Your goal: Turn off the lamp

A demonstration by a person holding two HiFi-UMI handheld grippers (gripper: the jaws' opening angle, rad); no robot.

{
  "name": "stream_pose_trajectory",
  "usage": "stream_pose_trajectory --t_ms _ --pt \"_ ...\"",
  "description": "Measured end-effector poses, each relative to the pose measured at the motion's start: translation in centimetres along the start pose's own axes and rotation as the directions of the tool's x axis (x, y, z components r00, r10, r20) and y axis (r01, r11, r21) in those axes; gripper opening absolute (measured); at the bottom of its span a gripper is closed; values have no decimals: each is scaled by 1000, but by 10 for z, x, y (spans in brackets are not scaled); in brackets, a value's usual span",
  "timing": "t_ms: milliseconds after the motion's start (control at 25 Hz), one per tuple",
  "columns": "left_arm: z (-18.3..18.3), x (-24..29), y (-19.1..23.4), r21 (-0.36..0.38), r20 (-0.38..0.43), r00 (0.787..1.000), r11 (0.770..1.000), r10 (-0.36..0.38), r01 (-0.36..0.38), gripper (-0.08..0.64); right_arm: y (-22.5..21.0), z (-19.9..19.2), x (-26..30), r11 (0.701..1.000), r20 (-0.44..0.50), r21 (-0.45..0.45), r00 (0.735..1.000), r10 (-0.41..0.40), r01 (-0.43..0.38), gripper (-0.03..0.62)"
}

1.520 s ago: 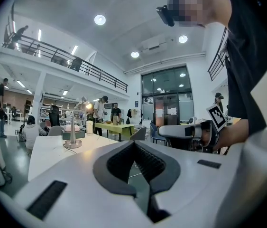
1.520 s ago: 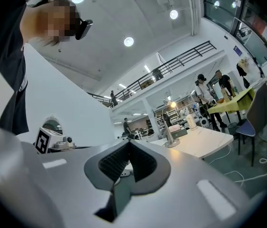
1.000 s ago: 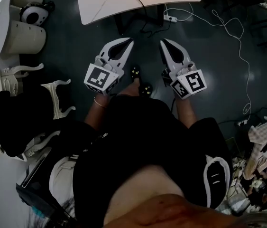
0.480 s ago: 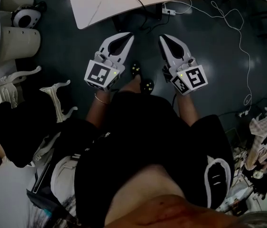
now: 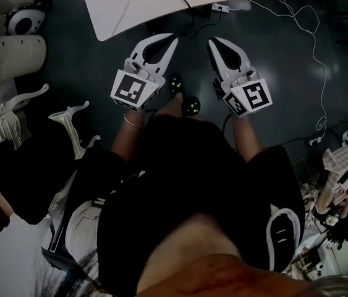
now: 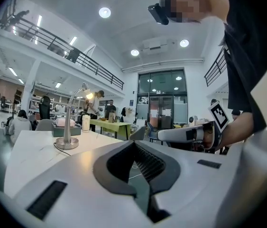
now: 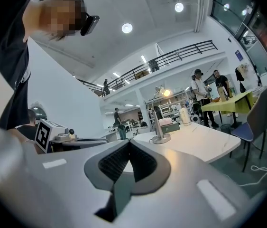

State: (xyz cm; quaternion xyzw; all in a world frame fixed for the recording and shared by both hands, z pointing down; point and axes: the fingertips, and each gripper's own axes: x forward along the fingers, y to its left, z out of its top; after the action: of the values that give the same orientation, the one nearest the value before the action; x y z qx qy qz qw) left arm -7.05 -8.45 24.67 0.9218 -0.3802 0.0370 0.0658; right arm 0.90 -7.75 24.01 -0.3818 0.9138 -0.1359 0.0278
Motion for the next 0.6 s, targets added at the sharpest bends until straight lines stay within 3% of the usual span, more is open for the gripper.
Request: stream_pose_trajectory --t_ms 600 --pt "-37 25 20 -46 -25 999 998 -33 31 6 -28 -39 31 999 -53 -6 998 -44 43 0"
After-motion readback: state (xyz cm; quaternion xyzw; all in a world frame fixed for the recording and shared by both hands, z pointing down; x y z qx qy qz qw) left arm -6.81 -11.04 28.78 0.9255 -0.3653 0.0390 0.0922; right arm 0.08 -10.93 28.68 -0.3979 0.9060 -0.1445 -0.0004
